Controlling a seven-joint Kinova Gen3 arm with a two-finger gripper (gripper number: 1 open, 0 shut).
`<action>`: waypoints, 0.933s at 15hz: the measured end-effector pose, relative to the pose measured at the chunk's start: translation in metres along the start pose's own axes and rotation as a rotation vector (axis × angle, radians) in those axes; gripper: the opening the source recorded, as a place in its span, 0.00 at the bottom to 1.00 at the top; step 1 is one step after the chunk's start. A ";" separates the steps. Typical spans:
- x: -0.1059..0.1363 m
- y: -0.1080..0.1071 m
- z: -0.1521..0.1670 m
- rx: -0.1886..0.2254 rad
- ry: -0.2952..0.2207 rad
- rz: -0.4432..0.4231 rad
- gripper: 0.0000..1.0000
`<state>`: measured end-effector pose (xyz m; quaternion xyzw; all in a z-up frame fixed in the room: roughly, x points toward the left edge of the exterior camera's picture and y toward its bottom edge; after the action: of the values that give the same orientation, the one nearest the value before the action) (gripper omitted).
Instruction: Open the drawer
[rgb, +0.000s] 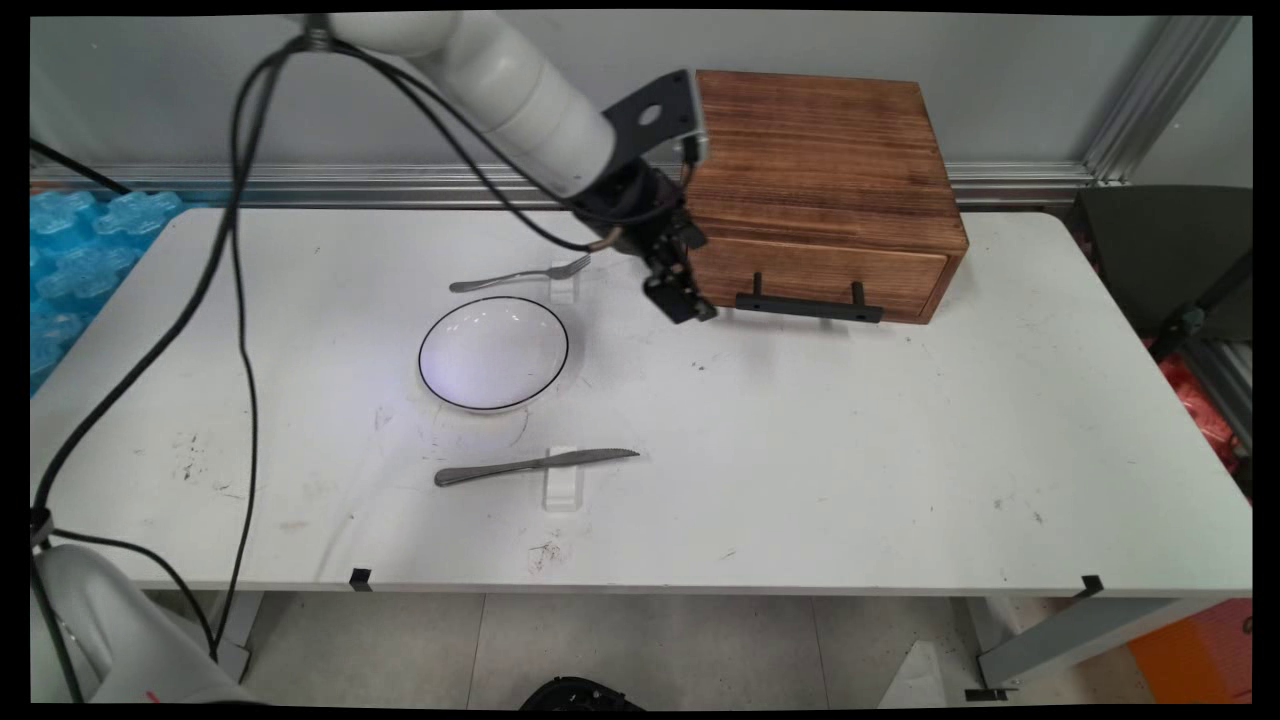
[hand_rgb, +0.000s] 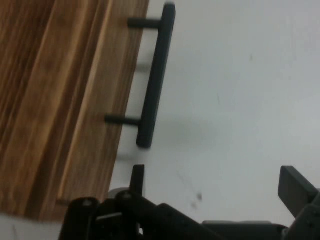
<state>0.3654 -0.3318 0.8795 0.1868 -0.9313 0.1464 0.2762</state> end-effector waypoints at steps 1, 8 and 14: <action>0.007 0.000 0.006 0.004 0.008 0.002 1.00; 0.030 -0.003 0.057 0.028 0.024 0.027 1.00; 0.031 -0.006 0.106 0.030 0.012 0.059 1.00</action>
<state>0.2948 -0.3853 0.8130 0.1624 -0.9325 0.1693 0.2745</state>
